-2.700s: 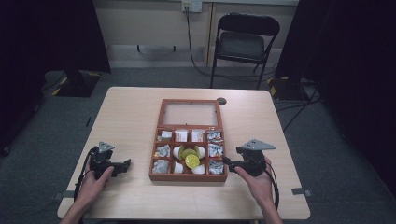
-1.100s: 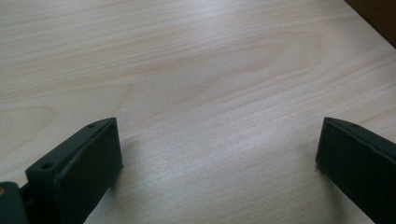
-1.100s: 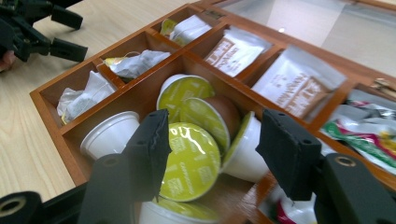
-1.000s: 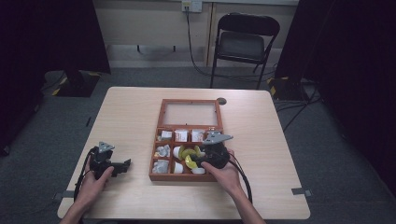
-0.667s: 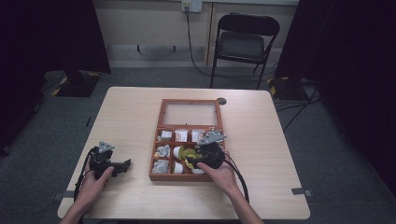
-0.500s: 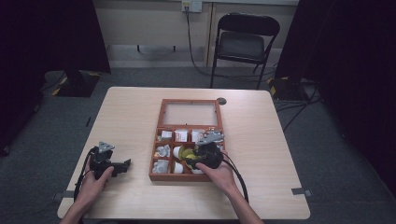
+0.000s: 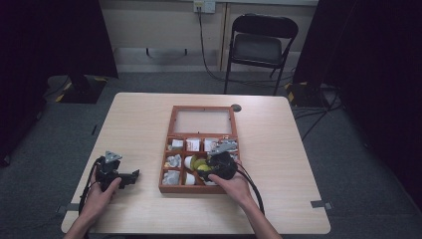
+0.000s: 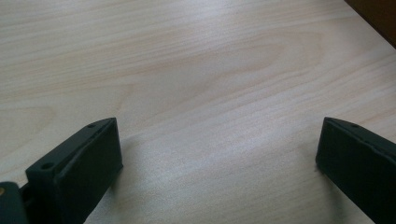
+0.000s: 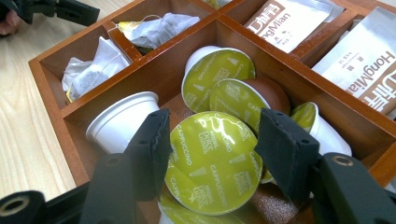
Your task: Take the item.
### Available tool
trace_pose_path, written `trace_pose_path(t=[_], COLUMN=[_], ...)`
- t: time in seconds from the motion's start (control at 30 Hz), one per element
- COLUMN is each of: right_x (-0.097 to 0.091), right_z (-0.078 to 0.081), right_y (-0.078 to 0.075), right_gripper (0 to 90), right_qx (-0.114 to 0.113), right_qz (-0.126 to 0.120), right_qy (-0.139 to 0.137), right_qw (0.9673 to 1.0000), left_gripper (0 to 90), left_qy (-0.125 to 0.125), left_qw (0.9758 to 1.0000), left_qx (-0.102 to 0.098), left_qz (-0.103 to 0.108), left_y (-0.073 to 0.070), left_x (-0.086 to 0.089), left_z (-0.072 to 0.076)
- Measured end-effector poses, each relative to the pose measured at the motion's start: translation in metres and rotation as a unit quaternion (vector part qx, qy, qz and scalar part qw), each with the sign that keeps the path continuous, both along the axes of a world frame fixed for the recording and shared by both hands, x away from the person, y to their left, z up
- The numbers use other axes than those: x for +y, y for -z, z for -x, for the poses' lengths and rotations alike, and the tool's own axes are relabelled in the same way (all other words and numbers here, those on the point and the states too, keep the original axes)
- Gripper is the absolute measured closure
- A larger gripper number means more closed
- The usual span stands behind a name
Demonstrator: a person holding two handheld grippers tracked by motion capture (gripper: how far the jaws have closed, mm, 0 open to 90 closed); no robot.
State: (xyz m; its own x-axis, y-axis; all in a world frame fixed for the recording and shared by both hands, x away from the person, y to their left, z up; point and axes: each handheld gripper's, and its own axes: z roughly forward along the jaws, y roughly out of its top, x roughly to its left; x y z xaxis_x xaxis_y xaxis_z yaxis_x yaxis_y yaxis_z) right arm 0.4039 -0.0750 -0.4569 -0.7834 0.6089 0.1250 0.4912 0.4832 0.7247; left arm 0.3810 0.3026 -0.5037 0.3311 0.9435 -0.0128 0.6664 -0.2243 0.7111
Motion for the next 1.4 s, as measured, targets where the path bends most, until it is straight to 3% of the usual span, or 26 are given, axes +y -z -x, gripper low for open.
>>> trace_pose_path(t=[0.67,0.9,1.0,1.4], right_x=[0.003,0.01,0.011,0.014], right_z=[0.002,0.004,0.001,-0.003], right_y=[0.0,0.002,0.003,0.005], right_gripper=[40.0,37.0,37.3,39.0], right_qx=[0.016,0.007,0.012,0.03], right_qz=[0.014,0.032,0.036,0.051], right_qy=[-0.012,-0.024,-0.015,-0.024], right_qw=[0.9997,0.9992,0.9991,0.9979], left_gripper=[0.0,0.0,0.0,0.0], left_qy=[0.0,0.0,0.001,0.001], left_qw=[1.0,1.0,1.0,1.0], left_qx=[0.0,0.0,0.0,0.0], left_qz=[0.0,0.0,-0.001,-0.001], left_y=[0.0,0.0,0.0,0.0], left_x=[0.0,0.0,0.0,0.0], left_z=[0.0,0.0,0.0,0.0])
